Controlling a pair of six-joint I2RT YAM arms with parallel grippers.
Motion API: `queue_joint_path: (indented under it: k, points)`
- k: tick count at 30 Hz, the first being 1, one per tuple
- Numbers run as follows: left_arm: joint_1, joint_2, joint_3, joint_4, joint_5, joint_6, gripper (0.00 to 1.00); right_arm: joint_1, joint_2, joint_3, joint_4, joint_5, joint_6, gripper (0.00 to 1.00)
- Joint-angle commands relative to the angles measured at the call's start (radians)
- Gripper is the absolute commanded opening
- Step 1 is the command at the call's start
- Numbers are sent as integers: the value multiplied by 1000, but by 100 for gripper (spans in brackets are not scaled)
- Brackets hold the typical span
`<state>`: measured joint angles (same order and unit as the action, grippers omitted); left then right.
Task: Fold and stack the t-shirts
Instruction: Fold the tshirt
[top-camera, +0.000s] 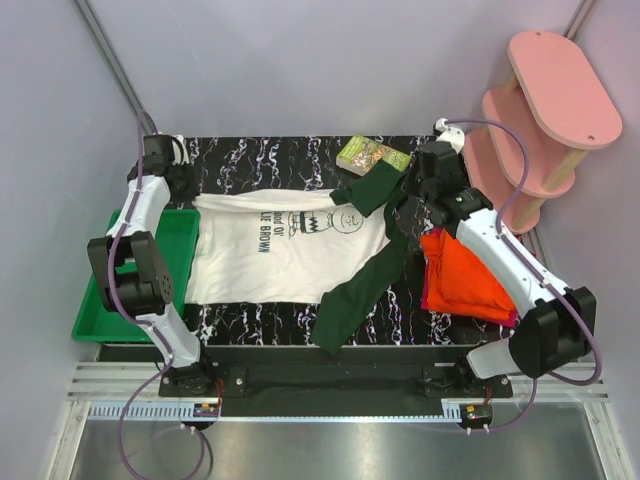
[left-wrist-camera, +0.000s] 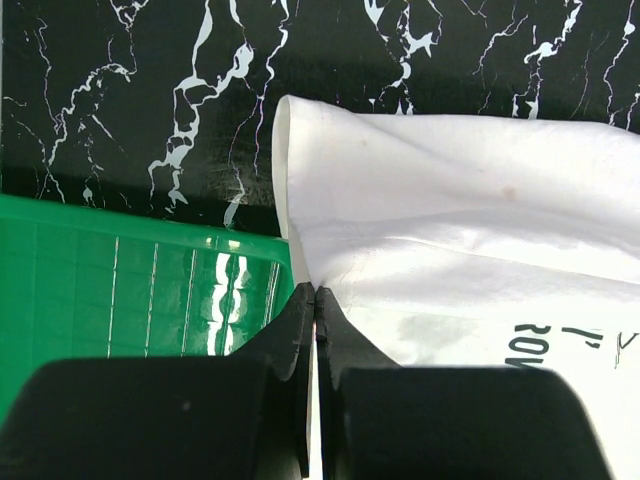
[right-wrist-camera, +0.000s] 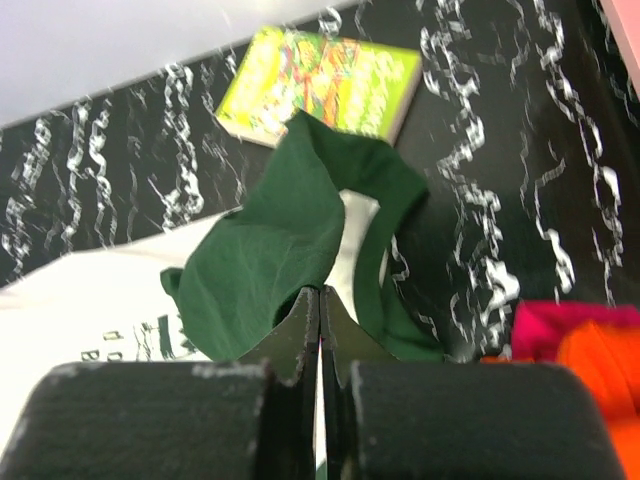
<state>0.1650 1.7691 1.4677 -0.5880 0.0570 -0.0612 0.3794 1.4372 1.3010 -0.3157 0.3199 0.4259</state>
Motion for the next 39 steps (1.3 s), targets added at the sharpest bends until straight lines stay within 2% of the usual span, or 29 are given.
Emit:
queue_joint_path:
  k: [1, 7, 15, 39]
  points:
    - [4, -56, -13, 27, -11, 12, 0, 24, -95, -100, -5, 59, 60, 0]
    - [5, -28, -43, 36, -29, 15, 0, 33, -127, -212, -29, 84, 120, 0]
    - [5, 7, -98, 56, -40, 31, 0, 33, -70, -289, -57, 81, 183, 0]
    - [4, 101, -90, 22, -54, 46, 0, 32, 98, -310, -178, 41, 307, 0]
